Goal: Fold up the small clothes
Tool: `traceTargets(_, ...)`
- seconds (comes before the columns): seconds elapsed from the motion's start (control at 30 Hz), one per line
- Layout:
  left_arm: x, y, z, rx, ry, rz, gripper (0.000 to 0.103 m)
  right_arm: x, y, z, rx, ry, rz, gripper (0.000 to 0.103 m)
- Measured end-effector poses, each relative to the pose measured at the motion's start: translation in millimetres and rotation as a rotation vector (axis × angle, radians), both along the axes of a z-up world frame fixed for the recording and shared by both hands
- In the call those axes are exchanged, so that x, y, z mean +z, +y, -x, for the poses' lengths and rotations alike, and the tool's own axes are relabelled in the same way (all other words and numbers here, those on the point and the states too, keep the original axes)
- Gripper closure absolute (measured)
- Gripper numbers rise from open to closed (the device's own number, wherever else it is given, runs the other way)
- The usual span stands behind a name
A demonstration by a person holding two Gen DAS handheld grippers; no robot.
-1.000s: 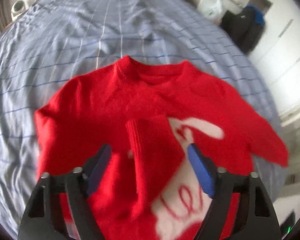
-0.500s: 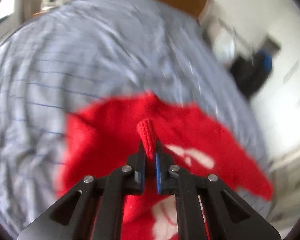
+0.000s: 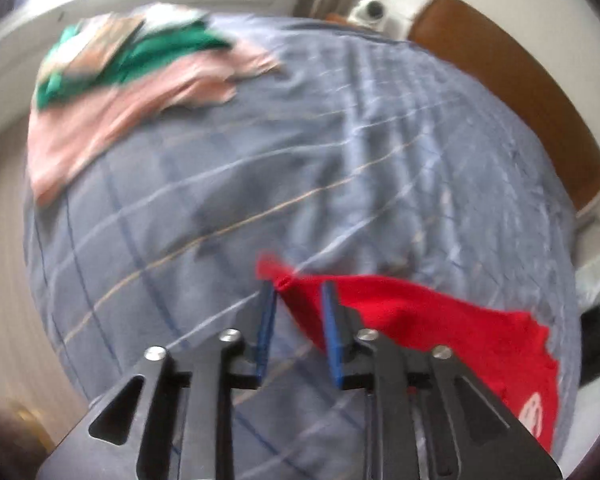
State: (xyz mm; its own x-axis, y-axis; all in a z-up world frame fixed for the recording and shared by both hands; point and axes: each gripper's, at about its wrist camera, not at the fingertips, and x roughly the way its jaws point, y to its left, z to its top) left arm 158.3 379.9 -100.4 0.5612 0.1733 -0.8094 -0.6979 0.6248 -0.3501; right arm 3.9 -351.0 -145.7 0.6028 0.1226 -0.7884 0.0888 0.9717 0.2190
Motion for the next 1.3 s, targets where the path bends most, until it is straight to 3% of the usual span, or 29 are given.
traceTargets(0.1, -7.0, 15.6, 22.2, 0.028, -0.082, 0.050, 0.034, 1.0, 5.9, 1.6, 0.011, 0.000, 0.019, 0.060)
traceTargets(0.23, -10.1, 20.4, 13.0, -0.032, -0.080, 0.031, 0.027, 2.2, 14.3, 0.1, 0.028, 0.003, 0.054, 0.060)
traceTargets(0.33, -27.2, 12.3, -4.4, -0.119, 0.017, 0.018, 0.024, 1.7, 18.4, -1.4, 0.039, 0.009, 0.076, 0.060)
traceTargets(0.37, -31.3, 8.1, -8.5, -0.130, 0.039, 0.009, 0.031, 1.5, 19.7, -1.7, 0.042, 0.011, 0.084, 0.060)
traceTargets(0.4, -32.9, 6.1, -6.8, -0.136, 0.046, 0.004, 0.068, 1.2, 20.5, -1.6, 0.044, 0.012, 0.087, 0.060)
traceTargets(0.43, -36.8, 3.4, -10.6, -0.161, 0.062, 0.001, 0.096, 0.9, 20.8, -1.8, 0.044, 0.013, 0.090, 0.060)
traceTargets(0.57, -15.6, 11.3, -9.9, -0.081, 0.072, -0.169, 0.099, 0.0, 20.4, -1.2, 0.042, 0.019, 0.095, 0.060)
traceTargets(0.67, -26.5, 19.0, -18.2, -0.075, 0.151, -0.187, 0.099, -0.6, 20.1, -1.7, 0.043, 0.017, 0.097, 0.060)
traceTargets(0.77, -33.0, 3.2, -25.6, -0.110, 0.217, -0.311, 0.099, -0.9, 19.9, -1.6, 0.037, 0.019, 0.089, 0.060)
traceTargets(0.87, -36.3, -2.4, -31.6, -0.110, 0.246, -0.349, 0.098, -0.3, 18.8, -0.7, 0.036, 0.019, 0.089, 0.060)
traceTargets(0.93, -35.4, -0.4, -27.8, -0.102, 0.251, -0.343, 0.094, -0.7, 18.3, -0.7, 0.037, 0.021, 0.088, 0.060)
traceTargets(1.03, -27.2, -7.8, -19.8, -0.111, 0.256, -0.334, 0.075, -3.0, 15.2, -2.0, 0.031, 0.031, 0.089, 0.060)
traceTargets(1.1, -16.2, -23.2, -6.8, -0.140, 0.226, -0.358, 0.046, -4.2, 14.6, -1.8, 0.028, 0.032, 0.092, 0.060)
traceTargets(1.2, -3.5, -56.9, 14.4, -0.240, 0.157, -0.369, 0.038, -4.0, 14.5, -0.2, 0.033, 0.028, 0.098, 0.057)
traceTargets(1.3, -0.3, -109.7, 44.5, -0.435, 0.084, -0.296, 0.031, 0.0, 16.2, 3.2, 0.041, 0.011, 0.121, 0.049)
